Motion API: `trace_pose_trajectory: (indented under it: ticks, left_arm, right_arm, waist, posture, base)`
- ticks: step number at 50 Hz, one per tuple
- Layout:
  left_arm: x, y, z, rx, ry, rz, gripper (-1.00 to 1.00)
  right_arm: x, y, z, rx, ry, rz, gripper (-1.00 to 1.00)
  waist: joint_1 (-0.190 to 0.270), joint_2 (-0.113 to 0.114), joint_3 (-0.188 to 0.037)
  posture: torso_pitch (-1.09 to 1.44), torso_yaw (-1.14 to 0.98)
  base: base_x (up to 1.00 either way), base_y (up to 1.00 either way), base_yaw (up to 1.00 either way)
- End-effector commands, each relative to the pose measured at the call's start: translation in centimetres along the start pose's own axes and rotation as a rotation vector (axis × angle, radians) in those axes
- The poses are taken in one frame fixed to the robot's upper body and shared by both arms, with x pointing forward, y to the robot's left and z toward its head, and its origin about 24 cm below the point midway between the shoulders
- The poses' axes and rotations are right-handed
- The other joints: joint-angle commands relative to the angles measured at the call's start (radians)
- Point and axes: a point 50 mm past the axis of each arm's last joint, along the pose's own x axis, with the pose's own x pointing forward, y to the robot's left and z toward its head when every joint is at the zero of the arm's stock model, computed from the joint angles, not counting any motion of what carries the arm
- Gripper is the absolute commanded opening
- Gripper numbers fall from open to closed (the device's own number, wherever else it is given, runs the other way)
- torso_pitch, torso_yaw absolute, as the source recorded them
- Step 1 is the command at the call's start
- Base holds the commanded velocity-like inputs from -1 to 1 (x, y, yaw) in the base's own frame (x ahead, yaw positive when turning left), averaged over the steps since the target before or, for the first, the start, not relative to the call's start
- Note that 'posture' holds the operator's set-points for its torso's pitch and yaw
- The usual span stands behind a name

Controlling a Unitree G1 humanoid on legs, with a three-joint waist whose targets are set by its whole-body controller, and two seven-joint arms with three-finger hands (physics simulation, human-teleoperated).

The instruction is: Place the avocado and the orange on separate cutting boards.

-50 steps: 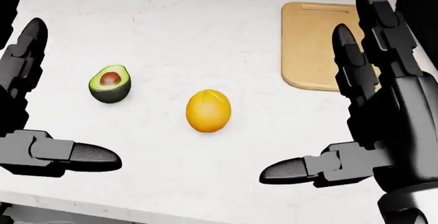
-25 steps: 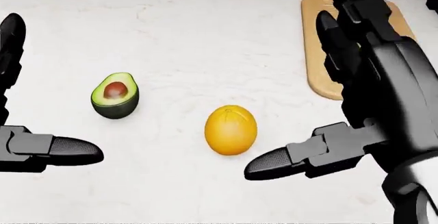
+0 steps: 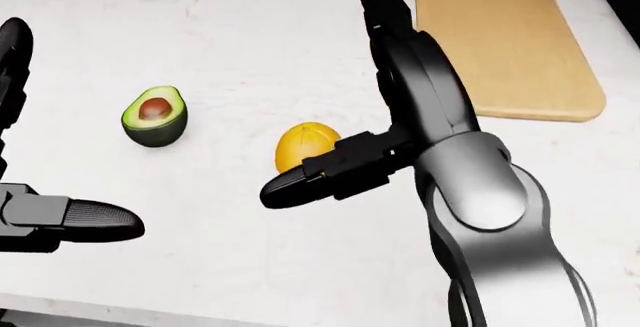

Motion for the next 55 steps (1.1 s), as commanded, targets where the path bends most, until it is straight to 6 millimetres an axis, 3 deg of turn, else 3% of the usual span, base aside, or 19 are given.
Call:
trace_pose_trajectory:
  ticks: [1, 19, 21, 27, 29, 31, 35, 40, 43, 49, 55]
  left_arm:
    - [-0.1, 0.1, 1.0, 0.013, -0.068, 0.006, 1.0]
    - [-0.1, 0.4, 0.7, 0.009, -0.069, 0.014, 1.0]
    - [-0.2, 0.5, 0.8, 0.009, -0.071, 0.015, 1.0]
    - [-0.2, 0.5, 0.8, 0.007, -0.075, 0.014, 1.0]
    - [-0.2, 0.4, 0.8, 0.007, -0.075, 0.014, 1.0]
    - [-0.3, 0.4, 0.8, 0.006, -0.076, 0.013, 1.0]
    - [-0.4, 0.5, 0.7, 0.006, -0.075, 0.014, 1.0]
    - [-0.5, 0.4, 0.7, 0.006, -0.076, 0.012, 1.0]
    - [-0.6, 0.4, 0.8, 0.006, -0.078, 0.011, 1.0]
    - [-0.6, 0.4, 1.0, 0.007, -0.082, 0.008, 1.0]
    - [-0.6, 0.3, 1.8, 0.006, -0.093, 0.005, 1.0]
  right_arm:
    - [0.0, -0.2, 1.5, -0.028, -0.087, -0.022, 1.0]
    - [2.9, 0.7, -0.8, -0.085, 0.016, 0.005, 1.0]
    - [2.9, 0.7, -1.0, -0.086, 0.024, 0.007, 0.91]
    - [3.1, 0.6, -1.9, -0.088, 0.047, 0.005, 0.21]
    - [3.3, 0.6, -2.2, -0.088, 0.052, 0.004, 0.3]
    - [3.7, 0.8, -2.7, -0.095, 0.06, 0.006, 0.23]
    - [4.2, 1.2, -3.6, -0.133, 0.078, 0.003, 0.02]
    - [4.3, 1.6, -4.5, -0.328, 0.094, -0.027, -0.37]
    - [4.1, 1.3, -2.9, -0.327, 0.06, -0.04, -1.0]
    - [3.3, -1.7, 3.4, -0.355, -0.019, -0.116, -1.0]
    - [5.9, -6.1, 6.5, -0.326, 0.008, -0.226, -1.0]
  waist:
    - [0.0, 0.003, -0.019]
    - [0.007, 0.004, -0.032]
    - [0.008, 0.003, -0.034]
    - [0.009, 0.003, -0.036]
    - [0.009, 0.003, -0.038]
    - [0.009, 0.004, -0.038]
    - [0.008, 0.005, -0.041]
    - [0.007, 0.005, -0.043]
    - [0.006, 0.005, -0.046]
    - [0.006, 0.006, -0.038]
    - [0.004, 0.006, -0.029]
  posture:
    - [0.0, 0.0]
    - [0.0, 0.0]
    - [0.0, 0.0]
    - [0.0, 0.0]
    - [0.0, 0.0]
    - [0.0, 0.0]
    - [0.0, 0.0]
    - [0.0, 0.0]
    - [0.0, 0.0]
    - [0.0, 0.0]
    - [0.0, 0.0]
  base:
    - [0.0, 0.0, 0.0]
    - [0.0, 0.0, 0.0]
    - [0.0, 0.0, 0.0]
    - [0.0, 0.0, 0.0]
    - [0.0, 0.0, 0.0]
    - [0.0, 0.0, 0.0]
    - [0.0, 0.0, 0.0]
    - [0.0, 0.0, 0.0]
    - [0.0, 0.0, 0.0]
    - [0.0, 0.0, 0.0]
    - [0.0, 0.0, 0.0]
